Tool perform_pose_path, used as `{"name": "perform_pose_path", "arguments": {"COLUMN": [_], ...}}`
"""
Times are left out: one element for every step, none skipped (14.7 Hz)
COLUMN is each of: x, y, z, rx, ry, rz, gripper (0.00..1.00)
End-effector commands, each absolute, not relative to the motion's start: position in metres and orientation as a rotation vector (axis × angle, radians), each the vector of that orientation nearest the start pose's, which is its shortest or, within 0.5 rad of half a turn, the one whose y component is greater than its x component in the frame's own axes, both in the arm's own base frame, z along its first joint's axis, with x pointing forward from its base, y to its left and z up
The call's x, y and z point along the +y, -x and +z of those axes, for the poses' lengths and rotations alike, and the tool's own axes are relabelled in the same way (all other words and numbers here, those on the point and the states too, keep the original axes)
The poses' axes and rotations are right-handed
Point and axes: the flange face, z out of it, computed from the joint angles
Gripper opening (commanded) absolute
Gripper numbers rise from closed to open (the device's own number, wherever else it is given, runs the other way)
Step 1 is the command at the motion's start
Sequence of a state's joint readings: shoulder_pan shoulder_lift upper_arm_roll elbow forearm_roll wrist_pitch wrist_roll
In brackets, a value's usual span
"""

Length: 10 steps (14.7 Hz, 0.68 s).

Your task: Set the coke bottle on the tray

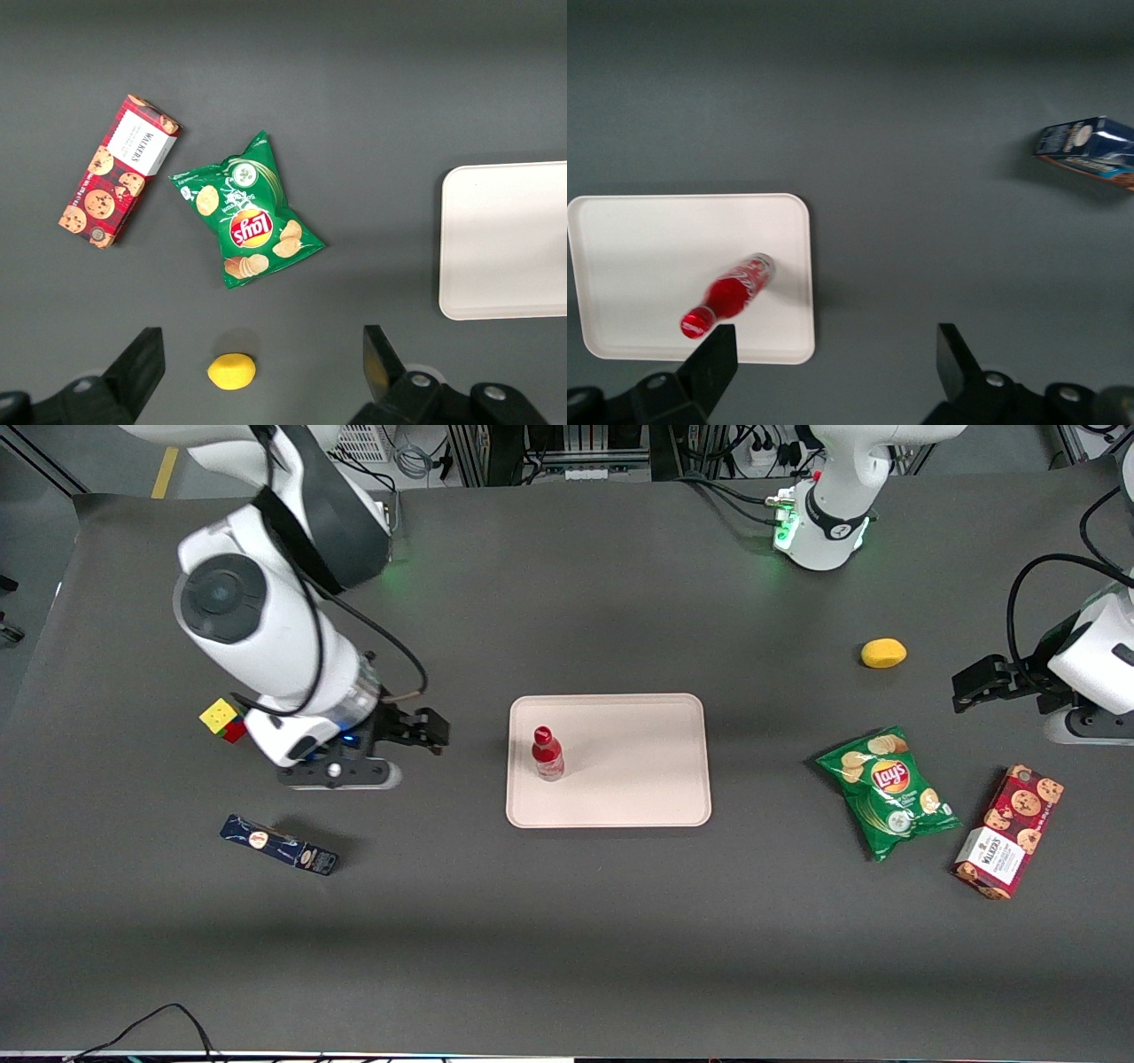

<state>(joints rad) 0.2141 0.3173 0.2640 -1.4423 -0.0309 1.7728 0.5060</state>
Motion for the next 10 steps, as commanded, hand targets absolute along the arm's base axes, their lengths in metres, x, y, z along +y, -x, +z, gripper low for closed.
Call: {"name": "perform_pose_path", "arguments": {"x": [0.209, 0.189, 0.168, 0.148, 0.129, 0.111, 0.097, 0.084, 0.071, 0.059], "y": [-0.564, -0.557, -0.550, -0.539, -0.527, -0.515, -0.505, -0.498, -0.494, -0.488], "z": [0.540, 0.543, 0.547, 0.553, 0.555, 0.560, 0.561, 0.560, 0.558, 0.554], "rx": [-0.018, -0.020, -0.011, 0.009, 0.056, 0.087, 0.093, 0.091, 0.109, 0.131], "ry": [3.066, 3.071, 3.076, 3.072, 3.057, 3.051, 3.048, 3.044, 3.038, 3.033], "rz": [0.009, 0.009, 0.004, -0.002, 0.002, -0.010, -0.012, -0.009, -0.009, -0.020], "gripper": [1.00, 1.00, 1.00, 1.00, 1.00, 1.00, 1.00, 1.00, 1.00, 1.00]}}
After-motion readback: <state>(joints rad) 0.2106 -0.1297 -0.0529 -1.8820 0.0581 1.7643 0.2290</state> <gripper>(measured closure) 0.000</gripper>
